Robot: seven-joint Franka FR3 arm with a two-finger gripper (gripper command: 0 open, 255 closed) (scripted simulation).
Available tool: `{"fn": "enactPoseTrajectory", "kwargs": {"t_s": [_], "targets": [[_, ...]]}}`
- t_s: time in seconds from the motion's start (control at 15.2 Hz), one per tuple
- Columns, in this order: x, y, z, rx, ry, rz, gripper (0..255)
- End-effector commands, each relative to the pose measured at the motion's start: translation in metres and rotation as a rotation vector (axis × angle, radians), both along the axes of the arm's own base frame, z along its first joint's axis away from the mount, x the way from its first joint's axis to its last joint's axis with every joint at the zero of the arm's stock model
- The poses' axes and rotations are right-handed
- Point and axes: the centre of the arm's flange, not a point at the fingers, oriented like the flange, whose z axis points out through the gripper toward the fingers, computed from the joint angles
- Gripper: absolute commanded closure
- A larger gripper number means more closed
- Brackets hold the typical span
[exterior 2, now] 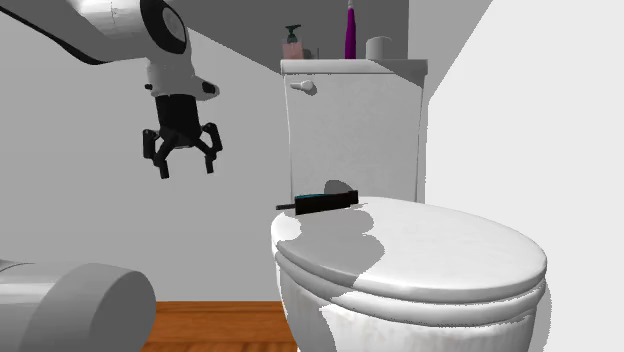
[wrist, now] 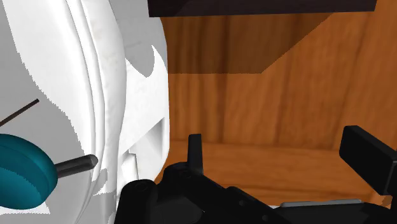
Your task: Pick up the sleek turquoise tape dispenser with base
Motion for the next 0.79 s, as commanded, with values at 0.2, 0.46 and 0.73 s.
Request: {"fn": "enactPoseTrajectory", "kwargs": {"t_s": [0.2, 0.46, 0.73], "targets": [[0.018, -0.037, 0.001, 0.005, 0.006, -0.026, 0], [0.04, -0.086, 0.001, 0.012, 0.014, -0.061, 0], [0.06, -0.137, 0.001, 0.019, 0.021, -0.096, 0]]}}
